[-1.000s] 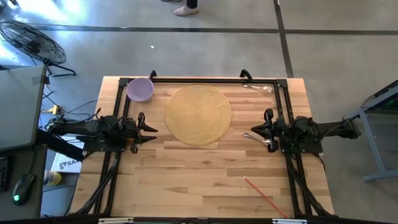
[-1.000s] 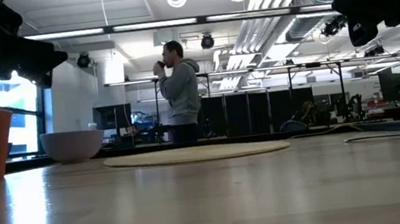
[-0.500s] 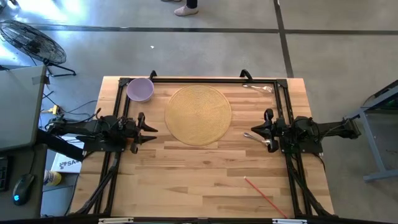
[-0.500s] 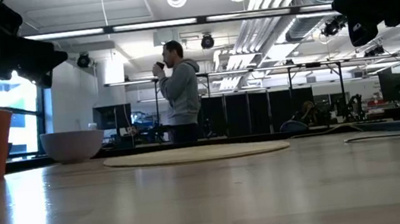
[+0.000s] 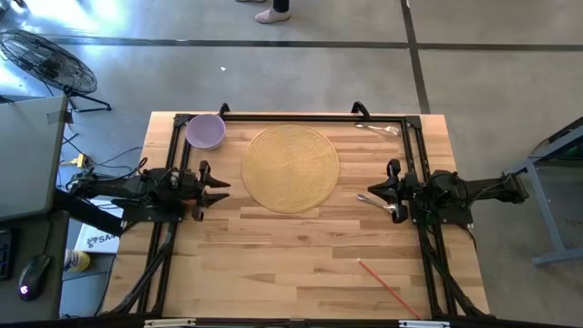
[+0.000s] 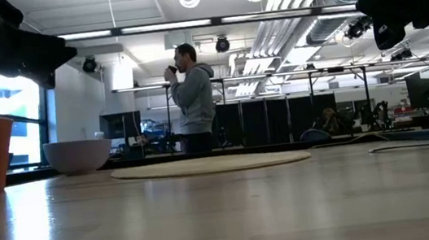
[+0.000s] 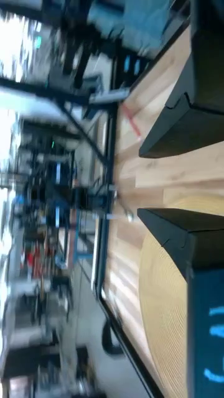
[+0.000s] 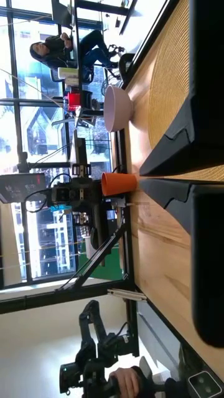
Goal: Pick & Place Utensil
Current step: Put the violet bowl on the yellow placemat
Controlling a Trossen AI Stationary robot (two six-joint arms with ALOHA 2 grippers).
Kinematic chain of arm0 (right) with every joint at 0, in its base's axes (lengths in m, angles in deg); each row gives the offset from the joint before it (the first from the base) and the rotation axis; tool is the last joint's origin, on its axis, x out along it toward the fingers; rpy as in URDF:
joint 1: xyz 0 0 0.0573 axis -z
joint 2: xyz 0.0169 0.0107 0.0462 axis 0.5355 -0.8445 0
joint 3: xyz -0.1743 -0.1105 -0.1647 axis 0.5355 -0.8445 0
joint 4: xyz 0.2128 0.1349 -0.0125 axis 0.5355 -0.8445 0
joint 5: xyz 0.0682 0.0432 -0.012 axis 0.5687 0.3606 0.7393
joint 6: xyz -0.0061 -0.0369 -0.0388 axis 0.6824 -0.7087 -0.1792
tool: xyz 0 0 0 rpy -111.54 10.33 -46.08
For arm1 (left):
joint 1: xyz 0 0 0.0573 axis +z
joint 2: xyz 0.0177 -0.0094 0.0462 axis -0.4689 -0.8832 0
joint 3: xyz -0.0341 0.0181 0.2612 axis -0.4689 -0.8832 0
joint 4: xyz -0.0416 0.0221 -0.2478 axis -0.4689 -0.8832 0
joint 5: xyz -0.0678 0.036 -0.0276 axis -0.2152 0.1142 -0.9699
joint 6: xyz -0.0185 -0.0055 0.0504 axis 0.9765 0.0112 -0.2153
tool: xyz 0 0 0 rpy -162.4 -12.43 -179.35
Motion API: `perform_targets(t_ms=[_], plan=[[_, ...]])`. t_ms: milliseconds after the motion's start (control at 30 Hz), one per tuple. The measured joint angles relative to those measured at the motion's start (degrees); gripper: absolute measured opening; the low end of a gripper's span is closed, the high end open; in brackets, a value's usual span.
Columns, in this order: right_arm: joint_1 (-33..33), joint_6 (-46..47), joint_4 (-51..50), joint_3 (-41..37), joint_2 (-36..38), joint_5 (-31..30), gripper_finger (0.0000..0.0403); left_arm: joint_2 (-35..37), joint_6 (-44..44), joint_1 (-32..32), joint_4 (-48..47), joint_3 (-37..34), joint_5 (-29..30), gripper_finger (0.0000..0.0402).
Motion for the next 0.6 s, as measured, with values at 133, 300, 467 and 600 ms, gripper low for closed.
perform_targets(t_ms=[133, 300, 467, 600], plan=[[0.0, 0.0, 0.0, 0.0, 0.0, 0.0, 0.0012, -0.2, 0.0, 0.0, 0.0, 0.0, 4.5, 0.0138], [0.0, 0.0, 0.0, 0.0, 0.0, 0.0, 0.0012, -2.4, -0.5, 0.0, 3.0, 0.1, 10.9, 0.0138], [0.0, 0.0, 0.0, 0.0, 0.0, 0.0, 0.0012, -7.2, -1.1, 0.0, -2.1, 5.2, 15.8, 0.0138], [0.0, 0.0, 0.0, 0.0, 0.0, 0.0, 0.0012, -11.9, 0.5, 0.0, -8.5, 10.4, 17.7, 0.0138]])
